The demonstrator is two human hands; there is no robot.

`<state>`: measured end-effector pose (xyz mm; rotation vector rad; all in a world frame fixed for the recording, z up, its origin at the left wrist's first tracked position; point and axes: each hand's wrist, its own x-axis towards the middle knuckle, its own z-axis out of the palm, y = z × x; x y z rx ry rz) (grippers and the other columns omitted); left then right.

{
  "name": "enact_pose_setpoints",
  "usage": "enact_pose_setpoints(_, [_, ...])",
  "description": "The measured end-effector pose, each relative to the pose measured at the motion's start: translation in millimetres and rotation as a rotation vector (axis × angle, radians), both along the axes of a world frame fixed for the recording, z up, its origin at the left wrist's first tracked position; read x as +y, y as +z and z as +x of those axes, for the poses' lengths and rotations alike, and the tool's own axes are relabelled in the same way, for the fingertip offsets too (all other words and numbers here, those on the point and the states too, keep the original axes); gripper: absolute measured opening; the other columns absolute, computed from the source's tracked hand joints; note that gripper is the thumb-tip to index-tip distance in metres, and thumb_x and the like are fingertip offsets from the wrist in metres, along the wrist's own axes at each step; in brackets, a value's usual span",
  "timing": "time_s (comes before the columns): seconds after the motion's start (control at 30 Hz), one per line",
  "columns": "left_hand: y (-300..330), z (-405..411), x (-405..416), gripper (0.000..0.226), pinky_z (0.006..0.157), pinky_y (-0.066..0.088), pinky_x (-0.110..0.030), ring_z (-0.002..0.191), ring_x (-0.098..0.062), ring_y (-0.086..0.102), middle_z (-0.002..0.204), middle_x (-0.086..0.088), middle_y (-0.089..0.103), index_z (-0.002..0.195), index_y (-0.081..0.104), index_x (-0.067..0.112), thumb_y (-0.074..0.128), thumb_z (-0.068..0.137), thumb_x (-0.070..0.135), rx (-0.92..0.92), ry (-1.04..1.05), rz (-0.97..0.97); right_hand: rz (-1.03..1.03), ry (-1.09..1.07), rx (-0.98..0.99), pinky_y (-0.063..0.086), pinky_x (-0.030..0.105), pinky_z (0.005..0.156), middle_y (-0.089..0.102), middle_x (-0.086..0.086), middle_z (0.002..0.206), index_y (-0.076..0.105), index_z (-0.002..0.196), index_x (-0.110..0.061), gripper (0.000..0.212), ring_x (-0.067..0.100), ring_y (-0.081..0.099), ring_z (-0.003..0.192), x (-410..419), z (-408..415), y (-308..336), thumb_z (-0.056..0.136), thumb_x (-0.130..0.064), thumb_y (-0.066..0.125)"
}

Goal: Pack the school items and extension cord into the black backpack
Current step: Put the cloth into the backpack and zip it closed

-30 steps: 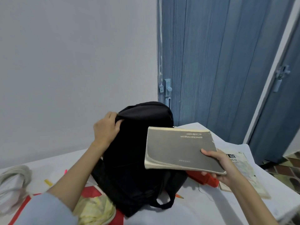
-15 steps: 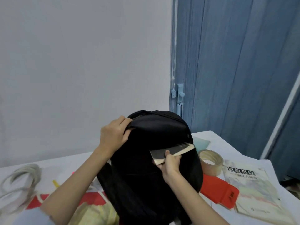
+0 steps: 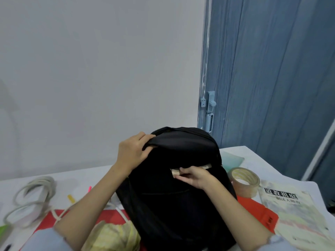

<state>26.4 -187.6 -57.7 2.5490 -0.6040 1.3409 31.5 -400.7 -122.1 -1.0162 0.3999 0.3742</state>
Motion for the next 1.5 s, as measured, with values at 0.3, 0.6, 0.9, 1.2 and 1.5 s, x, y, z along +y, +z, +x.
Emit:
enact_pose_setpoints(0.3, [-9,9,-10,0.03,0.049,0.04,-0.021,0.07,-0.017,0.065,0.081,0.006,0.068,0.095,0.071,0.023,0.05,0.08,0.039,-0.034,0.046,-0.159,-0.922,-0.259,-0.494,0.05,0.025,0.054,0.066,0.019,0.097,0.064,0.097,-0.008,0.03,0.015,0.064,0.063,-135,-60,36,0.082,0.013,0.049])
enact_pose_setpoints(0.6, [-7,8,-14,0.032,0.052,0.043,-0.024,0.075,-0.017,0.065,0.083,0.007,0.069,0.095,0.072,0.026,0.051,0.077,0.042,-0.01,0.072,-0.23,-1.806,0.024,-0.195,0.033,0.033,0.09,0.059,0.012,0.11,0.06,0.119,-0.022,0.039,0.033,0.049,0.109,-175,-57,-41,0.082,-0.031,0.065])
enact_pose_setpoints(0.9, [-5,2,-14,0.035,0.055,0.044,-0.024,0.074,-0.016,0.064,0.081,0.008,0.067,0.094,0.072,0.028,0.049,0.075,0.045,0.041,0.042,-0.29,-0.769,-0.396,-0.777,0.048,0.01,0.062,0.059,-0.003,0.09,0.062,0.074,-0.035,0.037,0.006,0.064,0.078,-154,-97,28,0.078,0.0,0.07])
enact_pose_setpoints(1.2, [3,0,-13,0.036,0.06,0.049,-0.028,0.077,-0.015,0.064,0.083,0.008,0.068,0.096,0.072,0.03,0.05,0.074,0.048,0.087,0.015,-0.316,-0.943,0.449,-0.893,0.045,0.014,0.068,0.059,-0.007,0.092,0.057,0.082,-0.033,0.024,0.009,0.058,0.072,-50,-82,37,0.079,-0.016,0.074])
enact_pose_setpoints(1.5, [0,-7,8,0.035,0.068,0.046,-0.022,0.08,-0.004,0.058,0.087,0.011,0.067,0.102,0.07,0.031,0.054,0.073,0.044,0.216,-0.105,-0.283,-1.107,0.486,-0.873,0.042,0.017,0.073,0.056,-0.003,0.092,0.056,0.097,-0.03,0.024,0.002,0.05,0.076,42,-20,2,0.08,-0.021,0.069])
